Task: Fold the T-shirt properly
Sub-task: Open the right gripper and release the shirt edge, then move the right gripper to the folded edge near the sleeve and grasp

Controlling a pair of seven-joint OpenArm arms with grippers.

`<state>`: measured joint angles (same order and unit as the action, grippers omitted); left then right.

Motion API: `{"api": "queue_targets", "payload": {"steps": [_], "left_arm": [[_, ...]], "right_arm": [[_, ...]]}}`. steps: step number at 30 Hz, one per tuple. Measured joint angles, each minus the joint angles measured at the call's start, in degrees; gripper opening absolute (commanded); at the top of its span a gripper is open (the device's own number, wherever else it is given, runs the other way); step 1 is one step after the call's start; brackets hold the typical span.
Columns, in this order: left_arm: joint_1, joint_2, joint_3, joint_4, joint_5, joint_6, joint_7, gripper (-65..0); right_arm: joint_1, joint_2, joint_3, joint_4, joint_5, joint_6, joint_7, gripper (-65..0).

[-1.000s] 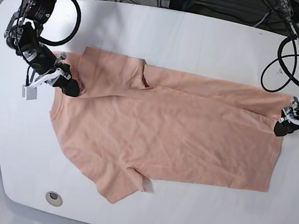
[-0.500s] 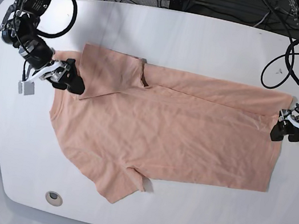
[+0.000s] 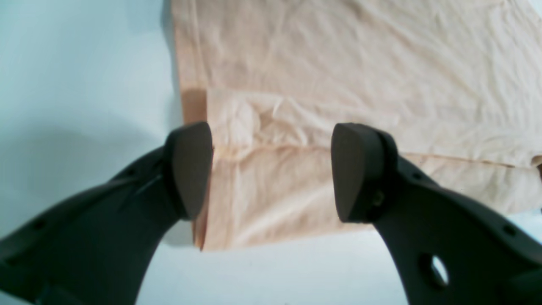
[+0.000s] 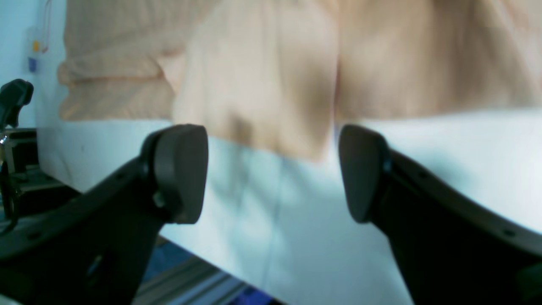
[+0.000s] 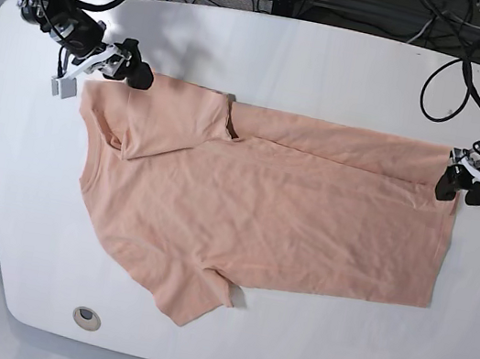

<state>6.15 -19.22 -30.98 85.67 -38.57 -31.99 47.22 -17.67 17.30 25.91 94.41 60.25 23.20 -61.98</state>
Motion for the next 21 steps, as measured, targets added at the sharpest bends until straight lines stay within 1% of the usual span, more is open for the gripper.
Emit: {"api": "queue_targets", "payload": {"steps": [2, 6, 13, 18, 21], "left_arm": [[-0.28, 0.02, 0.00, 0.00, -0.13, -0.04, -0.04, -23.0], [-0.24, 0.07, 0.02, 0.00, -0.20, -0.02, -0.04, -23.0], [-0.24, 0.13, 0.02, 0.00, -0.11, 0.00, -0.04, -23.0], [-0.24, 0.13, 0.02, 0.00, -0.20, 0.00, -0.04, -23.0], [-0.15, 0.13, 0.02, 0.00, -0.22, 0.00, -0.07, -23.0]], "right_arm": [[-0.50, -0.04, 0.00, -0.04, 0.04, 0.00, -0.04, -18.5], [-0.59, -1.27, -0.11, -0.09, 0.00, 0.15, 0.04, -18.5], [1.27, -1.11, 0.00, -6.16, 1.60, 0.85, 1.29, -18.5], [1.79, -1.14, -0.02, -6.49, 1.51, 0.79, 1.31, -18.5], [2.60, -2.40, 0.00, -6.47, 1.07, 0.74, 1.18, -18.5]]}}
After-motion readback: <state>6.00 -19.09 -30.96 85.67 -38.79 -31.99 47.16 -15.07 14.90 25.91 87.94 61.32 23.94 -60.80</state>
